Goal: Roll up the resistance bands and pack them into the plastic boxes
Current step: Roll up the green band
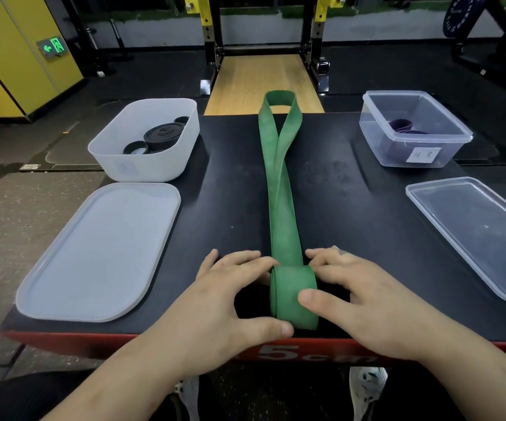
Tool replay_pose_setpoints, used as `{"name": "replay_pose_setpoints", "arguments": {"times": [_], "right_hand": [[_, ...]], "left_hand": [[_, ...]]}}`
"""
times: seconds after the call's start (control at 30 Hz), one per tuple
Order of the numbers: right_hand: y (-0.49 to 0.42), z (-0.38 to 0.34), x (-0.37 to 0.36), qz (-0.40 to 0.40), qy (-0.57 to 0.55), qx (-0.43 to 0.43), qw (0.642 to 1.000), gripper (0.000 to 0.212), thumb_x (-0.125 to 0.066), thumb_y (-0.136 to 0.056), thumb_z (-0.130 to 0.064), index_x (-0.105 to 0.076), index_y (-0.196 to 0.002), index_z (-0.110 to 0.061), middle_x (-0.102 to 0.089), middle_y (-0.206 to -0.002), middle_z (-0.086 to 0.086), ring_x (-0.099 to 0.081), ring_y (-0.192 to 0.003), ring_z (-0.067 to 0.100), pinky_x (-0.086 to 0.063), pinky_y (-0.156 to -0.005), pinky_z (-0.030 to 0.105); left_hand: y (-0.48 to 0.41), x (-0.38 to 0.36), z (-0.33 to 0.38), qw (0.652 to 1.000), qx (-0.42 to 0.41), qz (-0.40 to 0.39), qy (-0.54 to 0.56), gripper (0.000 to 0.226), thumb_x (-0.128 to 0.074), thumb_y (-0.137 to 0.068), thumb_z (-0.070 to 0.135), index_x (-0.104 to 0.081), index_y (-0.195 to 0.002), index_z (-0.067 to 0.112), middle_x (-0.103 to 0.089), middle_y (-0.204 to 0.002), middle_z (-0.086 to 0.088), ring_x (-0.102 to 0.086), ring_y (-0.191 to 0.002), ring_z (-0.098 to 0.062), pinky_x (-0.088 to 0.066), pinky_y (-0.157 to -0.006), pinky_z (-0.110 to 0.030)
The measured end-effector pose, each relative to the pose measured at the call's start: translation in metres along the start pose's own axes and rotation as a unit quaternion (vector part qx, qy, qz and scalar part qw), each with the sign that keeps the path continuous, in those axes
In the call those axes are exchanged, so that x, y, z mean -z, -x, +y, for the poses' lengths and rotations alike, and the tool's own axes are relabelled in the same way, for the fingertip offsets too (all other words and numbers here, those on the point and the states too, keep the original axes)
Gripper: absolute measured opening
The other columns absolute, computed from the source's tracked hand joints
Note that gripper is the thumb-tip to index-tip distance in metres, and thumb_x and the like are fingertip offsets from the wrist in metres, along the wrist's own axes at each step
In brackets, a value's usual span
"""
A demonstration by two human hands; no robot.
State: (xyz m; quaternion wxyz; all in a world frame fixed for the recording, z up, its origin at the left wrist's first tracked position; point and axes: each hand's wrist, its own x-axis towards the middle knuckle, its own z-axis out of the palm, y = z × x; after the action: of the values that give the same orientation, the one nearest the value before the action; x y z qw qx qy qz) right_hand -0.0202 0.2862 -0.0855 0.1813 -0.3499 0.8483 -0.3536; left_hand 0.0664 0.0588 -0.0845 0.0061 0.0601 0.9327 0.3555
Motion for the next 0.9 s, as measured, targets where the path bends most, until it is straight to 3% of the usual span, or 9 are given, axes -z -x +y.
{"name": "replay_pose_setpoints", "arguments": {"times": [0.13, 0.23, 0.3, 0.4, 0.47, 0.63, 0.9], "right_hand": [[0.008, 0.003, -0.002, -0.005, 0.011, -0.015, 1.0, 0.066, -0.035, -0.08, -0.092, -0.069, -0.115, -0.047, -0.057, -0.13, -0.036, -0.022, -0.145, -0.017, -0.016, -0.127, 0.031], [0.008, 0.002, -0.003, 0.009, 0.016, -0.029, 0.999, 0.087, -0.026, -0.073, -0.1, -0.067, -0.125, -0.044, -0.055, -0.136, -0.033, -0.02, -0.143, -0.021, -0.018, -0.127, 0.029], [0.009, -0.001, -0.003, 0.012, 0.012, -0.04, 0.999, 0.089, -0.026, -0.07, -0.103, -0.063, -0.128, -0.046, -0.056, -0.134, -0.033, -0.025, -0.142, -0.019, -0.025, -0.125, 0.03], [0.011, -0.003, 0.001, 0.028, 0.013, -0.057, 0.998, 0.09, -0.033, -0.063, -0.105, -0.037, -0.142, -0.062, -0.055, -0.125, -0.037, -0.041, -0.134, -0.012, -0.037, -0.114, 0.028], [0.011, -0.004, 0.005, 0.035, 0.016, -0.055, 0.998, 0.087, -0.043, -0.065, -0.1, -0.027, -0.143, -0.067, -0.054, -0.128, -0.036, -0.042, -0.134, -0.01, -0.038, -0.113, 0.03], [0.012, 0.0, 0.007, 0.0, 0.013, -0.049, 0.999, 0.085, -0.061, -0.07, -0.084, -0.024, -0.144, -0.071, -0.045, -0.145, -0.039, -0.029, -0.149, -0.004, -0.032, -0.122, 0.039], [0.009, 0.005, 0.003, 0.013, 0.031, -0.033, 0.999, 0.088, -0.07, -0.076, -0.072, -0.019, -0.148, -0.069, -0.044, -0.144, -0.041, -0.03, -0.146, -0.008, -0.031, -0.122, 0.035]], "left_hand": [[0.003, 0.0, 0.003, 1.0, 0.001, -0.018, -0.002, 0.062, -0.079, -0.075, 0.062, -0.043, -0.125, 0.061, -0.023, -0.125, 0.064, -0.008, -0.138, 0.028, 0.014, -0.114, -0.009], [0.0, 0.001, -0.002, 1.0, 0.011, -0.015, 0.005, 0.07, -0.079, -0.073, 0.064, -0.051, -0.136, 0.05, -0.031, -0.125, 0.06, -0.008, -0.14, 0.026, 0.009, -0.122, -0.022], [-0.003, 0.001, -0.005, 1.0, 0.009, -0.013, 0.007, 0.077, -0.077, -0.071, 0.07, -0.054, -0.139, 0.043, -0.039, -0.131, 0.047, -0.009, -0.143, 0.022, 0.005, -0.127, -0.035], [-0.006, 0.001, -0.006, 1.0, 0.007, -0.011, 0.007, 0.082, -0.066, -0.068, 0.08, -0.056, -0.139, 0.041, -0.047, -0.139, 0.034, -0.01, -0.145, 0.019, 0.0, -0.128, -0.046], [-0.01, 0.002, -0.007, 1.0, 0.007, -0.015, 0.015, 0.072, -0.063, -0.069, 0.082, -0.057, -0.132, 0.047, -0.049, -0.138, 0.035, -0.011, -0.145, 0.019, 0.0, -0.127, -0.048], [-0.02, 0.003, -0.008, 0.999, 0.013, -0.024, 0.027, 0.049, -0.055, -0.073, 0.081, -0.059, -0.117, 0.06, -0.049, -0.136, 0.038, -0.009, -0.145, 0.019, 0.003, -0.126, -0.05], [-0.029, 0.004, -0.011, 0.999, 0.02, -0.018, 0.029, 0.053, -0.049, -0.075, 0.08, -0.069, -0.114, 0.05, -0.049, -0.127, 0.052, -0.01, -0.142, 0.024, 0.001, -0.126, -0.049]]}}
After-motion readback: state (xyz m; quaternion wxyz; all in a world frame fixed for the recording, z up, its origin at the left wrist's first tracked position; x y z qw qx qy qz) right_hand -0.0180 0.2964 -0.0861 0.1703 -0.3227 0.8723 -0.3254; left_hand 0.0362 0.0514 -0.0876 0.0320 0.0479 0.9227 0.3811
